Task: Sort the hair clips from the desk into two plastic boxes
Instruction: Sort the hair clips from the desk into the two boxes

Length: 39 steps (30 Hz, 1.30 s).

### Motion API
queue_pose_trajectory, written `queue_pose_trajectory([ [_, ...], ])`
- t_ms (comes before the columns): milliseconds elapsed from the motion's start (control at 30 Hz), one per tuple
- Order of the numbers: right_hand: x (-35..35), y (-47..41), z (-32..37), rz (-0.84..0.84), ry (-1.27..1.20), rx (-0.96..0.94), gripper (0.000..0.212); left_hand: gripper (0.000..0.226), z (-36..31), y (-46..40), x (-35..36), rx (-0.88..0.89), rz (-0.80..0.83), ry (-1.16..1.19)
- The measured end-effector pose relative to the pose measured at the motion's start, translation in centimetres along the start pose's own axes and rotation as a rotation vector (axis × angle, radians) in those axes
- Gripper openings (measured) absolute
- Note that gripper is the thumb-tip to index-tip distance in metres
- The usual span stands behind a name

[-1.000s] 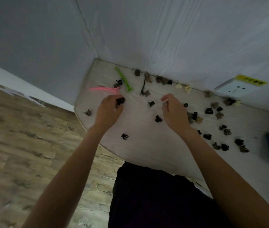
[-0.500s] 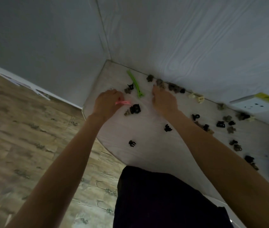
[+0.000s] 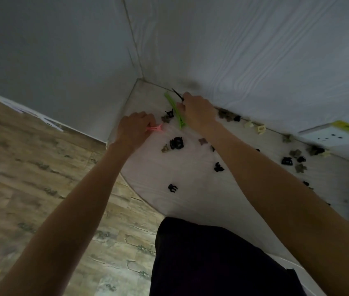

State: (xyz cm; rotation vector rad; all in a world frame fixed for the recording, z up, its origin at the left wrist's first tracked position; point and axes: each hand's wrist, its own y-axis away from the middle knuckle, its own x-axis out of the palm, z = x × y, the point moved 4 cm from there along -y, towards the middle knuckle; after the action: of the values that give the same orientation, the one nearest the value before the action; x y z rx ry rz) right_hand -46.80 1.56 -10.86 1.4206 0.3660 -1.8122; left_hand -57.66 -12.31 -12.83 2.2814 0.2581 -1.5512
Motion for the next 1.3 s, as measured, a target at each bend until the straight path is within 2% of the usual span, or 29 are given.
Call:
queue_pose_trajectory([
  [267, 2.9, 1.7, -1.4, 0.088, 0.210, 0.120, 0.034, 0.024, 0.7, 1.9, 0.6, -0.125, 0.047, 0.106],
  [367, 3.5, 4.5, -3.8, 0.097, 0.192, 0.168, 0.023, 0.034, -1.5, 2.2, 1.5, -0.125, 0.066, 0.182],
  [500, 2.1, 8.7, -6.8, 0.055, 0.127, 0.257, 0.025, 0.029, -5.8, 2.1, 2.9, -0.074, 0.153, 0.153],
  [600, -0.3, 11.8, -8.0, -0.037, -0.010, 0.268, 0.028, 0.028, -8.6, 2.1, 2.6, -0.063, 0.093, 0.153],
  [733, -2.2, 18.2, -10.9, -0.117, -0.313, 0.360, 0.024, 0.025, -14.2, 2.9, 1.7, 0.070, -0.056, 0.251],
  [867, -2.4, 27.8, -15.1, -0.243, -0.538, 0.582, 0.029, 0.028, -22.0, 5.2, 2.7, 0.220, -0.022, 0.385],
  [1033, -1.9, 40.9, -20.6, -0.450, -0.726, 0.842, 0.014, 0.025, -31.2, 9.2, 7.0, 0.366, 0.112, 0.465],
  [1100, -2.1, 45.9, -23.3, -0.542, -0.737, 0.911, 0.009, 0.025, -34.8, 11.0, 8.9, 0.422, 0.156, 0.435],
  [1200, -2.9, 52.9, -27.1, -0.658, -0.660, 0.966, 0.014, 0.027, -40.4, 13.8, 11.9, 0.554, 0.232, 0.378],
  [1300, -3.9, 58.2, -30.9, -0.685, -0.542, 1.029, 0.013, 0.023, -45.4, 16.8, 13.7, 0.730, 0.252, 0.365],
])
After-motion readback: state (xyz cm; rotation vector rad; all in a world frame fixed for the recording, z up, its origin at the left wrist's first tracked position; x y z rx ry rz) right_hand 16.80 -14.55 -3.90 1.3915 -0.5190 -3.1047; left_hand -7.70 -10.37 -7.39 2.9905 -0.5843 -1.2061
